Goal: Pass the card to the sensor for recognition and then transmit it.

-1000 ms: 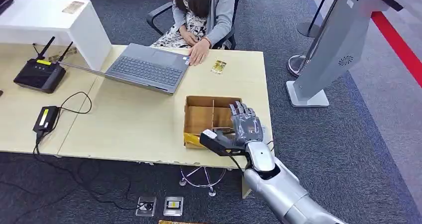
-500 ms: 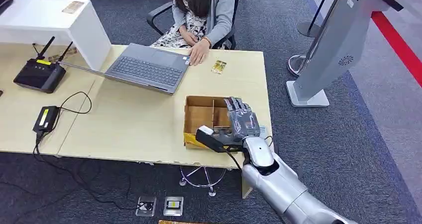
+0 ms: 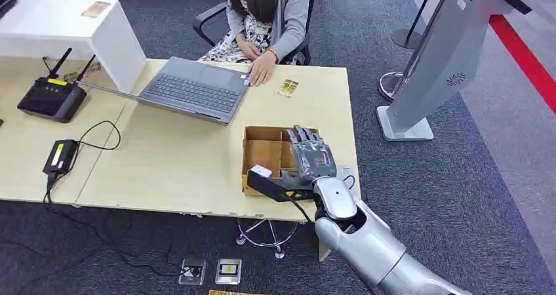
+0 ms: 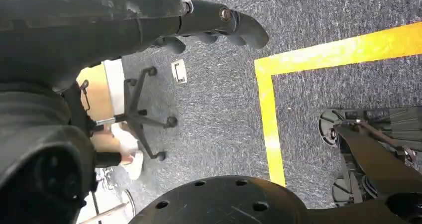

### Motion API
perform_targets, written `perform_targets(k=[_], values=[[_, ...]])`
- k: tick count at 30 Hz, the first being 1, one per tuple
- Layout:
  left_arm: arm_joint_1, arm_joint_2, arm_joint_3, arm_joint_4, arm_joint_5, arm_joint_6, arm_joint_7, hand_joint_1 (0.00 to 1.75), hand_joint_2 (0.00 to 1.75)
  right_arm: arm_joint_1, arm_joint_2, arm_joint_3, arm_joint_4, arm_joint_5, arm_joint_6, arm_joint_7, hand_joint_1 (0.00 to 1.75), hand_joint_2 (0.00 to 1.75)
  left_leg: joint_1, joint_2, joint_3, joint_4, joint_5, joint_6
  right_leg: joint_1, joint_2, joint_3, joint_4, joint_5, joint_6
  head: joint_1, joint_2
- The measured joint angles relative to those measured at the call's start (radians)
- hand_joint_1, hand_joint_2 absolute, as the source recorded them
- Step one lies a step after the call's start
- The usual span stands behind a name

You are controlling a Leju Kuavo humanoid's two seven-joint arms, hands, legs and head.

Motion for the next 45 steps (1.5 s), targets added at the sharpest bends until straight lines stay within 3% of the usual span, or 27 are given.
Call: perform_targets(k=[7, 14, 24, 45], values=[[0.001, 0.0, 0.0, 0.0, 0.0, -0.003, -0.006, 0.0, 0.0, 0.022, -0.053, 0.001, -0.21, 0.035, 0.088, 0.033, 0.0, 1.75, 0.0, 0.0, 0.0, 0.0, 0.0, 0.0, 0.0, 0.0, 0.0, 0.0, 0.0, 0.0, 0.0, 0.0], [0.001, 0.0, 0.0, 0.0, 0.0, -0.005, -0.01, 0.0, 0.0, 0.056, -0.078, 0.0, -0.29, 0.05, 0.105, 0.037, 0.0, 1.75, 0.0, 0.0, 0.0, 0.0, 0.0, 0.0, 0.0, 0.0, 0.0, 0.0, 0.0, 0.0, 0.0, 0.0], [0.001, 0.003, 0.0, 0.0, 0.0, -0.016, -0.003, 0.0, 0.0, 0.139, -0.105, -0.012, -0.406, 0.07, 0.184, 0.058, 0.0, 1.75, 0.0, 0.0, 0.0, 0.0, 0.0, 0.0, 0.0, 0.0, 0.0, 0.0, 0.0, 0.0, 0.0, 0.0], [0.0, 0.006, 0.0, 0.001, -0.007, -0.042, -0.003, 0.0, 0.0, 0.238, -0.121, -0.036, -0.448, 0.095, 0.214, 0.076, 0.0, 1.75, 0.0, 0.0, -0.001, 0.0, 0.0, 0.0, 0.0, 0.0, 0.0, 0.0, 0.0, 0.0, 0.0, 0.0]])
